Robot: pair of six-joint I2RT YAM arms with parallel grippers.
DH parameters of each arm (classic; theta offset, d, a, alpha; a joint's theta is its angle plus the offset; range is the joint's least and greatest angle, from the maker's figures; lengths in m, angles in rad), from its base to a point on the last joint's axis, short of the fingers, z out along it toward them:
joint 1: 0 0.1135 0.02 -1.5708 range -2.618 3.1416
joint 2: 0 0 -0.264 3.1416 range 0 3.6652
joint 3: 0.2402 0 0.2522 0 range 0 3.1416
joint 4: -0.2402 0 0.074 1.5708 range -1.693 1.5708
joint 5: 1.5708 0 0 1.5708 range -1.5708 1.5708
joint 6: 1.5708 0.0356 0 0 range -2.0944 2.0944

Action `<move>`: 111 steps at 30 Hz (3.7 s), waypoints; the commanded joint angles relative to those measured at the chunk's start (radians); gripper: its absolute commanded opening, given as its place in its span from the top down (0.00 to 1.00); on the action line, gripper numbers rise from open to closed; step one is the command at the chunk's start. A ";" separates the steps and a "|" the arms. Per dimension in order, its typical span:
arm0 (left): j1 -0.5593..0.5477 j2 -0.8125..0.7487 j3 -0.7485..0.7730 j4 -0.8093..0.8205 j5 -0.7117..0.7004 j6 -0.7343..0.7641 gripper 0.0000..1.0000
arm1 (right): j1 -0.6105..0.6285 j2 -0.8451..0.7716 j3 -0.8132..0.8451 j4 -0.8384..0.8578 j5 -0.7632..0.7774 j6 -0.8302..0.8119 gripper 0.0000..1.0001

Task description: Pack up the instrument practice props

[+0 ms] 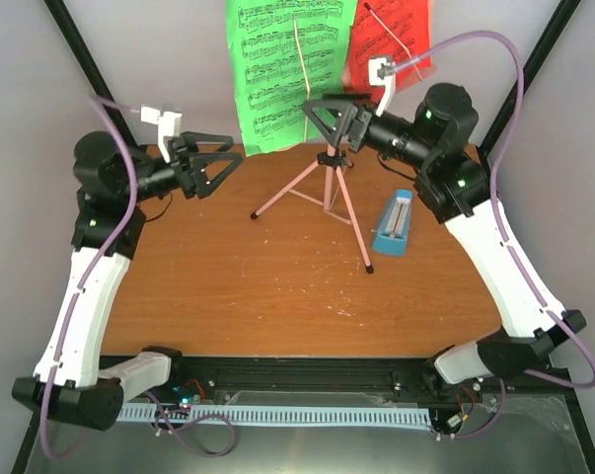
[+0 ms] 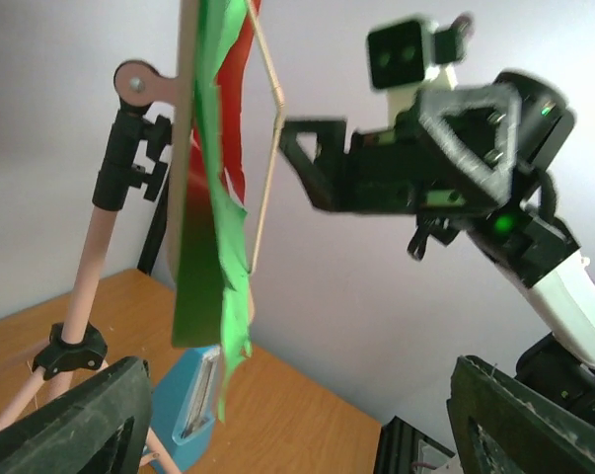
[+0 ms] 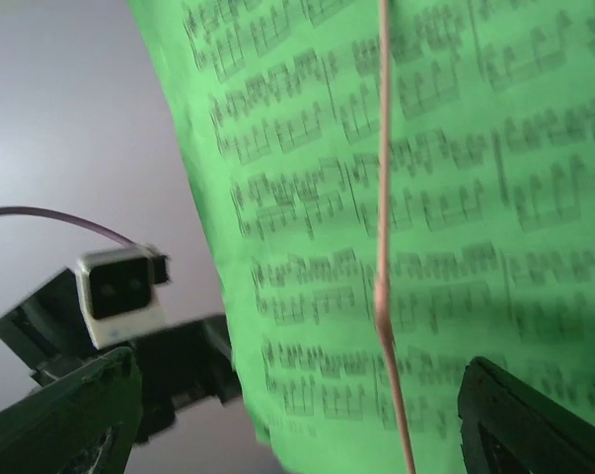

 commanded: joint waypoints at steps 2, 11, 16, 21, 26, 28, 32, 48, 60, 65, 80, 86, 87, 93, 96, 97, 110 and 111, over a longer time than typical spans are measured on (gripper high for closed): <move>-0.037 0.108 0.160 -0.223 -0.039 0.120 0.20 | 0.010 0.131 0.218 -0.038 -0.050 -0.026 0.16; -0.058 0.189 0.216 -0.206 -0.036 0.122 0.42 | 0.013 0.261 0.401 -0.091 -0.077 -0.043 0.26; -0.065 0.226 0.249 -0.192 -0.006 0.107 0.54 | 0.015 0.288 0.458 -0.103 -0.083 -0.063 0.35; -0.071 0.257 0.268 -0.178 0.014 0.088 0.75 | 0.015 0.319 0.518 -0.143 -0.054 -0.097 0.56; -0.073 0.250 0.266 -0.152 0.014 0.070 0.65 | 0.016 0.331 0.527 -0.154 -0.030 -0.118 0.64; -0.075 0.260 0.272 -0.144 0.027 0.057 0.64 | 0.016 0.338 0.538 -0.159 -0.027 -0.121 0.64; -0.078 0.267 0.281 -0.144 0.025 0.059 0.68 | 0.016 0.350 0.552 -0.176 0.003 -0.132 0.63; -0.080 0.199 0.233 -0.157 -0.067 0.106 1.00 | 0.026 0.332 0.468 -0.093 0.037 -0.150 0.97; 0.080 0.019 0.078 -0.119 -0.263 0.047 1.00 | 0.026 0.280 0.290 0.079 0.072 -0.126 0.97; 0.118 -0.062 0.010 -0.140 -0.407 0.057 1.00 | 0.026 0.287 0.290 0.083 0.089 -0.114 0.97; 0.297 -0.274 -0.429 -0.031 -0.483 -0.130 1.00 | 0.026 0.300 0.296 0.093 0.078 -0.090 0.76; 0.297 -0.356 -0.675 -0.013 -0.304 -0.166 1.00 | 0.026 0.281 0.290 0.083 0.005 -0.094 0.60; 0.298 -0.360 -0.716 0.004 -0.263 -0.167 1.00 | 0.026 0.278 0.290 0.076 -0.003 -0.099 0.55; 0.250 -0.319 -0.803 -0.092 -0.076 -0.114 1.00 | 0.026 0.204 0.245 -0.008 -0.055 -0.148 0.23; 0.163 -0.306 -0.828 -0.125 -0.064 -0.093 1.00 | 0.026 0.117 0.144 -0.008 -0.063 -0.180 0.09; 0.139 -0.292 -0.846 -0.106 -0.052 -0.104 1.00 | 0.026 0.086 0.104 -0.005 -0.056 -0.190 0.06; -0.272 -0.013 -0.883 0.215 -0.092 -0.240 1.00 | 0.025 -0.357 -0.395 -0.005 0.125 -0.206 0.00; -0.299 0.005 -0.872 0.227 -0.101 -0.242 1.00 | 0.025 -0.400 -0.443 -0.011 0.153 -0.200 0.00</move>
